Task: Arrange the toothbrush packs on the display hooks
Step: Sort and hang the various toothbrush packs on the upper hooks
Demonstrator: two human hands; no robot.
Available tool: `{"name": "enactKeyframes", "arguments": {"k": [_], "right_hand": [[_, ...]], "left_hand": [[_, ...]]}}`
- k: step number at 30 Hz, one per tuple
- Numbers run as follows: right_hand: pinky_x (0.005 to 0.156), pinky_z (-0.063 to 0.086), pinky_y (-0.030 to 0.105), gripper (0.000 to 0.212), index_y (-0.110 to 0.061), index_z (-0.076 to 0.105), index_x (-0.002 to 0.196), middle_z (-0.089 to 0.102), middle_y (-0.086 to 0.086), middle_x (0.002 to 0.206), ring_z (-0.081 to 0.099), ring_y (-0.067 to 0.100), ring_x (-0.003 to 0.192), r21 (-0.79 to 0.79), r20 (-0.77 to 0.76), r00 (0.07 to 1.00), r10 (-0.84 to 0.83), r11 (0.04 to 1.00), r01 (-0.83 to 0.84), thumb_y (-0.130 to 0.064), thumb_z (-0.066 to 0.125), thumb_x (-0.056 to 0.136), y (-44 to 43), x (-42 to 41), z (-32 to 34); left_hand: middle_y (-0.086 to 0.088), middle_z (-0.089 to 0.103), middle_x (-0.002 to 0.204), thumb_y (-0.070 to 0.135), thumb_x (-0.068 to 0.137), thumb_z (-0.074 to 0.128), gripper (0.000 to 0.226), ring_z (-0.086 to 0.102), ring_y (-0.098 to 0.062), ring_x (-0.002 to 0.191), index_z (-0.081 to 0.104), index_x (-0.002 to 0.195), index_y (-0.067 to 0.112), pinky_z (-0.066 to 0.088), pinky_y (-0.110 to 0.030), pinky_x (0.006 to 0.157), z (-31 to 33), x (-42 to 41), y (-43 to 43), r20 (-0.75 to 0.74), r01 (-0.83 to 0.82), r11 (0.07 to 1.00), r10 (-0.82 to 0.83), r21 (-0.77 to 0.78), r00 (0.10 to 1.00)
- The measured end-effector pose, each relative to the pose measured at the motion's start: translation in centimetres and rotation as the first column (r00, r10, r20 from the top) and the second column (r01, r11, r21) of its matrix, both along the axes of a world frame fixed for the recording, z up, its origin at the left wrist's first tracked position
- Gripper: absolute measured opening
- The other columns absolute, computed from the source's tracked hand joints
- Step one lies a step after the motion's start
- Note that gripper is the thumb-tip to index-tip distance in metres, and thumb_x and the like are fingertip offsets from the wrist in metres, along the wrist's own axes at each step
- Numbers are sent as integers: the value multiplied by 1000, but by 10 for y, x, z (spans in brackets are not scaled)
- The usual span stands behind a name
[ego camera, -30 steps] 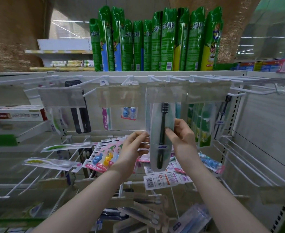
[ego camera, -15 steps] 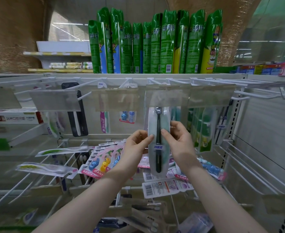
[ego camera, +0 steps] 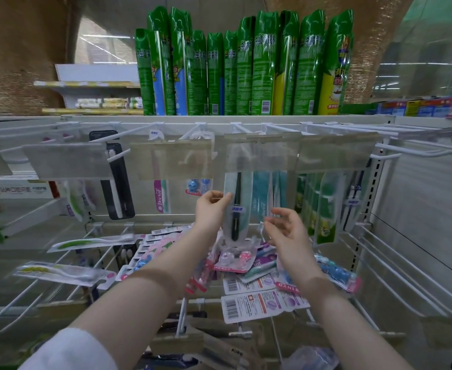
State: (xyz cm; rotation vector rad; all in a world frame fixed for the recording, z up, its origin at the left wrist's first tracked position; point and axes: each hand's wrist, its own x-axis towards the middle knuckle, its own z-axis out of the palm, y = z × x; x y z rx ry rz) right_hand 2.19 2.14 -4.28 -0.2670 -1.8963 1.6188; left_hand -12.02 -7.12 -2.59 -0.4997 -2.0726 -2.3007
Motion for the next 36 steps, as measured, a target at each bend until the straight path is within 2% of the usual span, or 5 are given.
{"name": "enactKeyframes", "arguments": {"k": [8,17,23,29,36], "right_hand": [[91,48,29,25,-25,49,115,59,-7,109,57,8,102,-2,27,1000,-7,1000,7,-16,55,93,5,0,-7],[98,47,41,27,-24,48,118,58,-7,110,56,11,105,-2,77,997,-6,1000,7,-18,56,93,6,12,-12],[95,48,38,23,-23,50,115,57,-8,106,58,13,100,5,66,998,-15,1000,15,-17,56,93,8,24,-14],[87,51,34,21,-18,51,112,59,-1,105,58,12,95,6,32,999,-3,1000,3,-13,56,92,13,35,-16],[80,48,24,21,-16,52,111,60,0,102,57,14,95,41,12,999,-40,998,40,-9,57,91,26,44,-18]], "left_hand": [[-4,55,75,23,90,62,19,51,-19,74,52,77,13,45,-30,68,0,-14,4,-42,-54,995,50,-90,998],[-3,57,84,26,88,63,18,57,-22,83,51,88,12,50,-38,81,-7,-5,5,-148,-141,969,112,-204,983],[-6,57,101,37,85,66,38,56,-20,92,46,105,12,46,-33,80,-18,3,-7,-123,-192,964,171,-186,978],[-10,55,106,28,88,64,32,54,-22,93,46,107,10,42,-31,76,-21,17,-25,-116,-238,954,219,-182,969],[-6,55,108,26,85,66,26,55,-18,97,50,103,16,47,-32,85,-30,55,-31,-269,-162,934,75,-318,960]]}}
